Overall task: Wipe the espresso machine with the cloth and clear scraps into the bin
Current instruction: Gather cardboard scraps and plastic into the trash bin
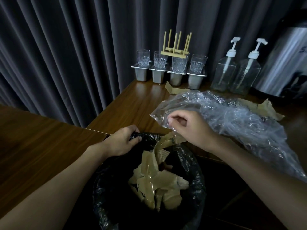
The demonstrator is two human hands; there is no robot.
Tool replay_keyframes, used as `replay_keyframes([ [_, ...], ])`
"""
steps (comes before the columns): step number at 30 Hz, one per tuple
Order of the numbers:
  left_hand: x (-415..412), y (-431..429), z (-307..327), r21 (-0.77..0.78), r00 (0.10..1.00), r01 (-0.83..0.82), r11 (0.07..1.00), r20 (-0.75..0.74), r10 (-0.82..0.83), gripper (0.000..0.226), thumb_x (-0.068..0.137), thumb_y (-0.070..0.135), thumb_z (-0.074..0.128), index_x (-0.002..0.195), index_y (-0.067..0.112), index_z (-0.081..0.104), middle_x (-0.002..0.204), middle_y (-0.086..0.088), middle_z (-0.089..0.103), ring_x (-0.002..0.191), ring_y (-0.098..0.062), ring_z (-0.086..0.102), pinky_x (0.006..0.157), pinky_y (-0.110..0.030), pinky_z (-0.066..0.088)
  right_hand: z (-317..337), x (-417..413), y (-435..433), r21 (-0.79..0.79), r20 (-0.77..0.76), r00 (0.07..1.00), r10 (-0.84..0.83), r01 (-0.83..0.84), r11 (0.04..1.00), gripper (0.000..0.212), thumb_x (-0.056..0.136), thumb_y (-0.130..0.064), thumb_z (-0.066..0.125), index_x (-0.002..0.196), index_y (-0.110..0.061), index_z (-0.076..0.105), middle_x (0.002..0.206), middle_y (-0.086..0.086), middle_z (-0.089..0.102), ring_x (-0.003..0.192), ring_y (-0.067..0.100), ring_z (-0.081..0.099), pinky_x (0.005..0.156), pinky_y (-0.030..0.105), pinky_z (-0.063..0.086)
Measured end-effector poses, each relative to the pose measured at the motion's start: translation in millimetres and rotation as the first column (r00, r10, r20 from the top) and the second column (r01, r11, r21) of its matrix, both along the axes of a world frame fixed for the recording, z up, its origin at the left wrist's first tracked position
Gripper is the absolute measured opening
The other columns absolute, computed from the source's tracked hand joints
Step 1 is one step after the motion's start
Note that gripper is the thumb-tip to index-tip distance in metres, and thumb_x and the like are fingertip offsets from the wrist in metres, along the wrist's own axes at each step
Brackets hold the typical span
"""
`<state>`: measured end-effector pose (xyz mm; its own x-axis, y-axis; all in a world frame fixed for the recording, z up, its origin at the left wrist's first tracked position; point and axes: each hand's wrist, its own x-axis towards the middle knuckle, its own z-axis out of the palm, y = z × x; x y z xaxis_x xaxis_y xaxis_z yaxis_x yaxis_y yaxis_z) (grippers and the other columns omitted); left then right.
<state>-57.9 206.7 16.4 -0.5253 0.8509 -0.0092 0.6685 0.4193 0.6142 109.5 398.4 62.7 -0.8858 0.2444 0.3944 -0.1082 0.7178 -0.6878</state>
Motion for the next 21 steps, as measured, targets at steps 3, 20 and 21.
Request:
replay_keyframes([
  [3,0.3,-0.7,-0.8,0.021,1.0,0.012,1.0,0.004,-0.012,0.009,0.098,0.023,0.057,0.105,0.017,0.056,0.098,-0.006,0.066,0.083,-0.017,0.065,0.072,-0.036,0.056,-10.4,-2.8,23.0,0.426,0.143,0.977,-0.157,0.082,0.901,0.037,0.091,-0.026,0.064,0.127,-0.024,0.059,0.121,-0.01,0.057,0.115,0.007,0.044,0.1,0.029,0.036],
  [20,-0.2,0.1,-4.1,0.027,0.993,0.115,0.993,0.001,-0.115,0.081,0.1,0.021,0.054,0.149,0.058,0.002,0.163,0.013,0.015,0.147,-0.007,0.02,0.119,-0.028,0.019,-28.7,-4.6,52.0,0.607,0.092,0.896,-0.434,0.295,0.738,0.028,0.091,-0.021,0.062,0.119,-0.026,0.065,0.101,-0.009,0.068,0.101,0.012,0.049,0.091,0.035,0.03],
  [21,0.3,-0.1,-4.1,0.037,0.994,0.111,0.993,-0.001,-0.111,0.084,0.1,0.021,0.055,0.149,0.058,-0.003,0.164,0.012,0.013,0.147,-0.006,0.017,0.118,-0.026,0.017,-27.8,-6.5,47.1,0.529,0.05,0.911,-0.409,0.323,0.785,0.027,0.09,-0.02,0.064,0.117,-0.025,0.066,0.097,-0.01,0.068,0.1,0.013,0.052,0.093,0.035,0.032],
])
